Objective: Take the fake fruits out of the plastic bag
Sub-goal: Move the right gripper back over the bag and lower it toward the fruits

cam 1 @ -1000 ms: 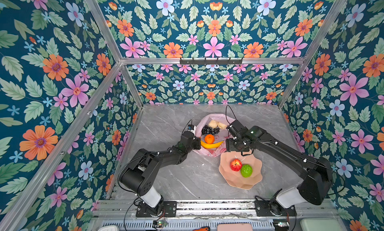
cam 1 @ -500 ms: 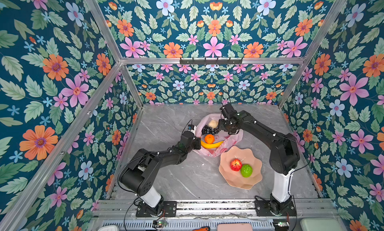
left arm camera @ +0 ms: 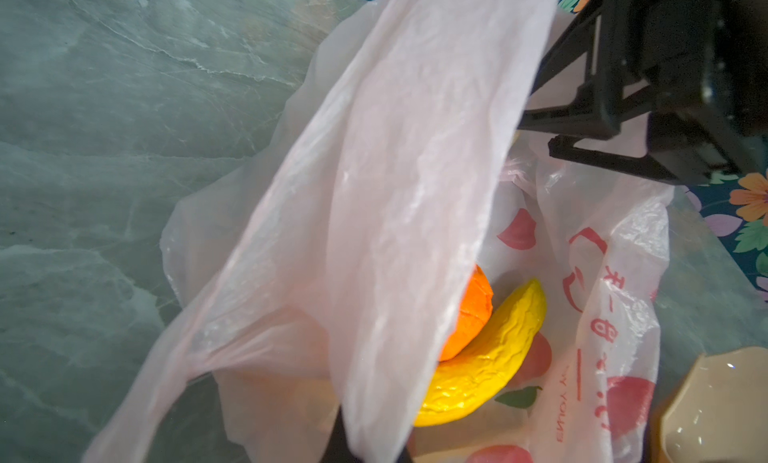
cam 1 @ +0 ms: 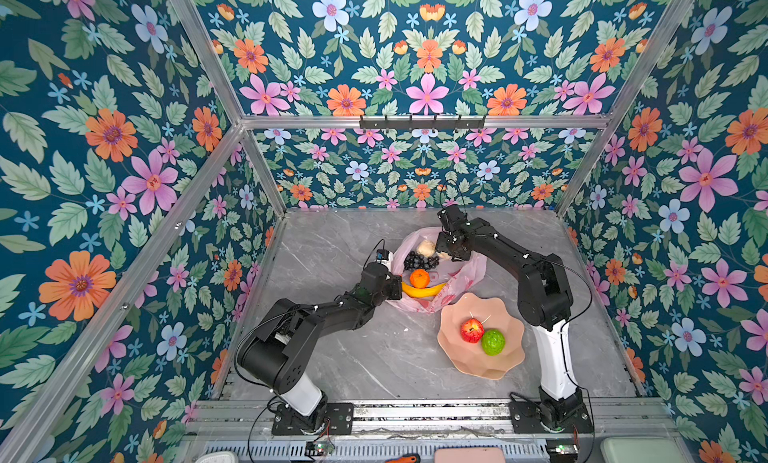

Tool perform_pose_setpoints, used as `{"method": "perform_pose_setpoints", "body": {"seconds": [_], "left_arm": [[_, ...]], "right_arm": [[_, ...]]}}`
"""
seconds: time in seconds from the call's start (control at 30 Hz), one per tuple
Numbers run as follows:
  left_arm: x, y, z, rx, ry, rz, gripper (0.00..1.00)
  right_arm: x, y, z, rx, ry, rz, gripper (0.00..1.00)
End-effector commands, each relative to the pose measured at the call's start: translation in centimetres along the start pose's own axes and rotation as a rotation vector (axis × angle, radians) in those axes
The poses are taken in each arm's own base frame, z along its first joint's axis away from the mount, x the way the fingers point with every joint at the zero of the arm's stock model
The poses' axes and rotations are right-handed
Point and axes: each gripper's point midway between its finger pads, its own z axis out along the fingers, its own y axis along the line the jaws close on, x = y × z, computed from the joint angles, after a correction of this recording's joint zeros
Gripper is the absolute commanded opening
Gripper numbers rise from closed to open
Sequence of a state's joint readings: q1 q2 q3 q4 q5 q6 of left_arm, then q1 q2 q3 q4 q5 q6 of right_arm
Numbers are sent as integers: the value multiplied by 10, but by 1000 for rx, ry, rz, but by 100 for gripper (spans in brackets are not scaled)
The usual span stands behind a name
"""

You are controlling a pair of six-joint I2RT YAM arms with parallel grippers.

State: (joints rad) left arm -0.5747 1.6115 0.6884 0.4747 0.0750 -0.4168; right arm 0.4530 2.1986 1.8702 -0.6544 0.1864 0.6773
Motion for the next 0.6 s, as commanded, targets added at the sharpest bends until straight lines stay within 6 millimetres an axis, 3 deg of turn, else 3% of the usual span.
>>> {"method": "perform_pose_setpoints", "body": {"seconds": [0.0, 0.27, 0.57], "left_arm": [[-7, -4, 1, 14, -15, 1, 0], [-7, -3, -1, 8, -22, 1, 0], [-8, -5, -1, 19, -21, 1, 0]], "right_arm": [[-16, 6, 3, -27, -38, 19, 76], [-23, 25, 22, -90, -19, 40, 79], [-21, 26, 42, -61, 2, 20, 82]]}}
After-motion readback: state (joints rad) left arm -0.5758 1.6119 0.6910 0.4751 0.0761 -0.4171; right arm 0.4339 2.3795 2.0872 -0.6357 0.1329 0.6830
